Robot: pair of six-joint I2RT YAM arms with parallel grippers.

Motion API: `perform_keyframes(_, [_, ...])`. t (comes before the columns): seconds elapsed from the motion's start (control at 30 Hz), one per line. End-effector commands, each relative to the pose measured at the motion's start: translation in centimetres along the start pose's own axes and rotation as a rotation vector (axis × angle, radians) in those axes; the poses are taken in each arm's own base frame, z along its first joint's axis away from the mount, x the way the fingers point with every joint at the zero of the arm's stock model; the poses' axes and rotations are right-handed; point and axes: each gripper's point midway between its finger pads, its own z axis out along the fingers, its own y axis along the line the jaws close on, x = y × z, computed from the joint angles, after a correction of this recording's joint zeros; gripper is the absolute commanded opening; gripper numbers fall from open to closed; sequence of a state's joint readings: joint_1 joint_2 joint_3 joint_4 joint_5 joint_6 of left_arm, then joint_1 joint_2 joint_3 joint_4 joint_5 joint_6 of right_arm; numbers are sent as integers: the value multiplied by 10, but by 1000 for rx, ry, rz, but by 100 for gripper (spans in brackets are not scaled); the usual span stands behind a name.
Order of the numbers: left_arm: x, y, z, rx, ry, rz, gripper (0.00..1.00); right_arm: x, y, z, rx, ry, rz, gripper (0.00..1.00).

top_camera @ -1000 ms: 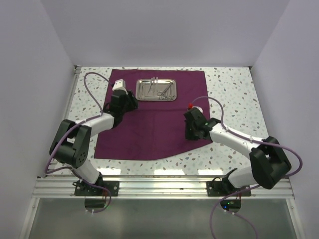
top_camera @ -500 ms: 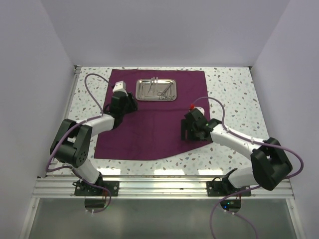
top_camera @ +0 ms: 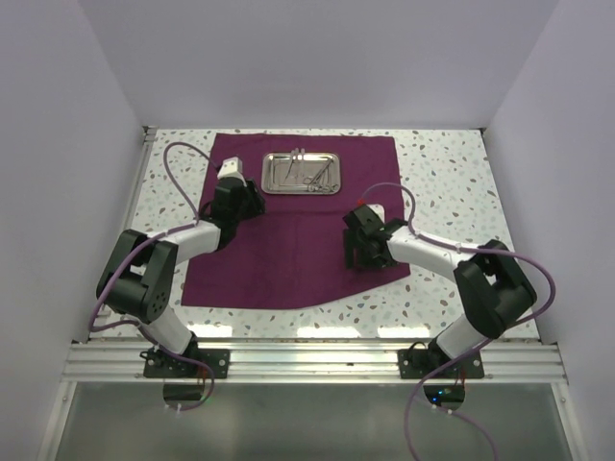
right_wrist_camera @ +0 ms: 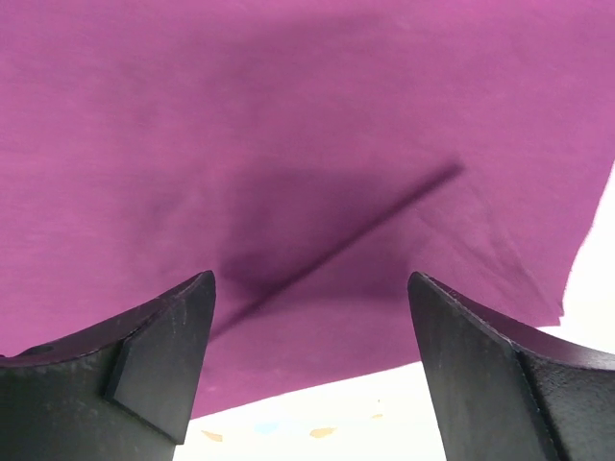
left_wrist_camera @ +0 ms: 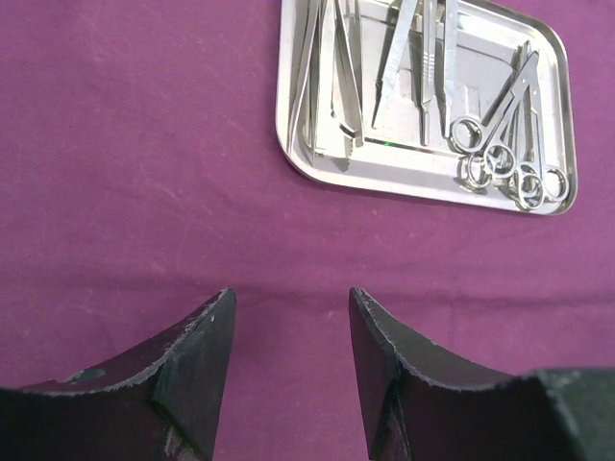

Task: Open and lay out the surgical kit
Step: Smooth out the surgical kit at the center of the board.

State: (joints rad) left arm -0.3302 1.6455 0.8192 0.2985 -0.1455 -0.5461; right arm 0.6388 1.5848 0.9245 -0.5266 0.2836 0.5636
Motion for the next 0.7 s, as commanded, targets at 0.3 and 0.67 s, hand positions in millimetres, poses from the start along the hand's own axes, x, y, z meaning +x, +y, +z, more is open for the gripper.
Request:
perform_keyframes(0.3, [-2,-6,5,35,-37,22,54,20,-29,-1,107,38,-38,56])
perform_keyframes(0.67, [4,-4,12,32,-23,28,54,18,-29,5,146,57,-48,3])
